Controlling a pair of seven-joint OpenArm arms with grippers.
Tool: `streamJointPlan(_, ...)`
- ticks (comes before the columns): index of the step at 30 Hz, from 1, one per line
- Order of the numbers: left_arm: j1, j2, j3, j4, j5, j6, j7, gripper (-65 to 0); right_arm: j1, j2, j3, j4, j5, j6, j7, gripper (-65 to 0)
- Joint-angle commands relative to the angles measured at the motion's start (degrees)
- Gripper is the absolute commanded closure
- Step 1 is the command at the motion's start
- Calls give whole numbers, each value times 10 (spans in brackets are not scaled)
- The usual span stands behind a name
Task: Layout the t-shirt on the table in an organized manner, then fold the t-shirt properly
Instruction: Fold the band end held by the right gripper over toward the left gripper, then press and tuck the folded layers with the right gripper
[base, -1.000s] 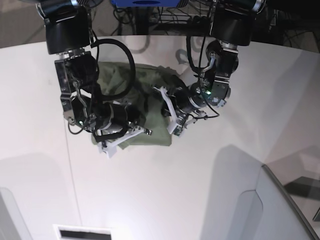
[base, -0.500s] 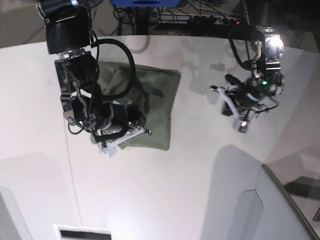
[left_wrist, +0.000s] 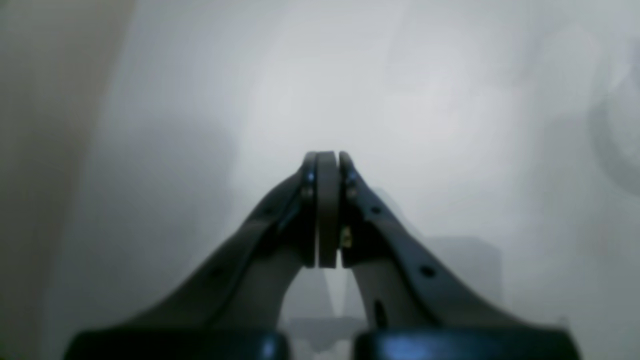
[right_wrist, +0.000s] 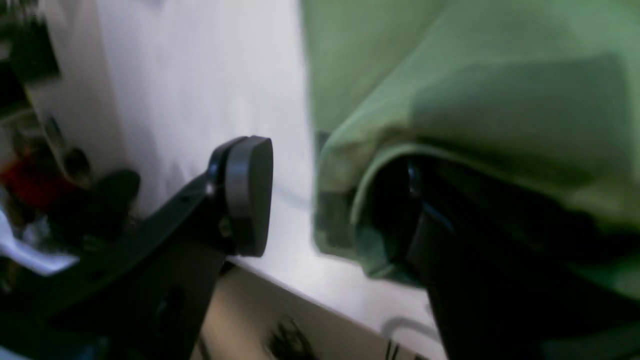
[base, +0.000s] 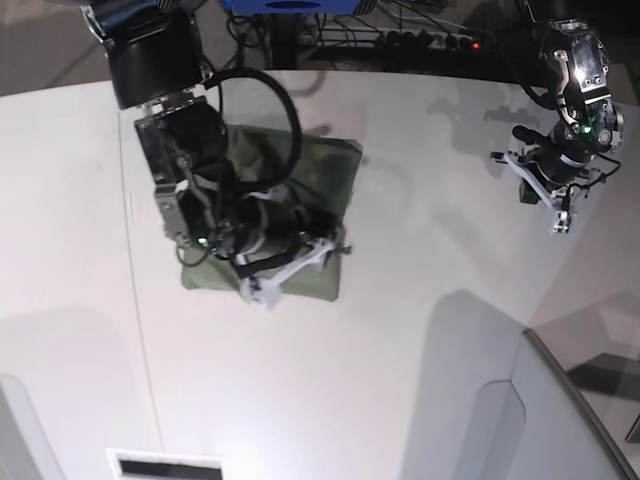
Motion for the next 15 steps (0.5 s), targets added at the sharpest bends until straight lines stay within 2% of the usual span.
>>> streamJointPlan(1,-7,-11,1,10,-6,1,-13,0,18,-5,-9,8,7,4,7,-314)
streamJointPlan(12,-11,-15,1,-8,-6,1,-15,0,103,-5,-133,-78,91,-1,26,-309)
streamJointPlan(15,-11,-15,-1,-21,-6,1,-17,0,108,-4,-141,-74,111,-6,24,-308)
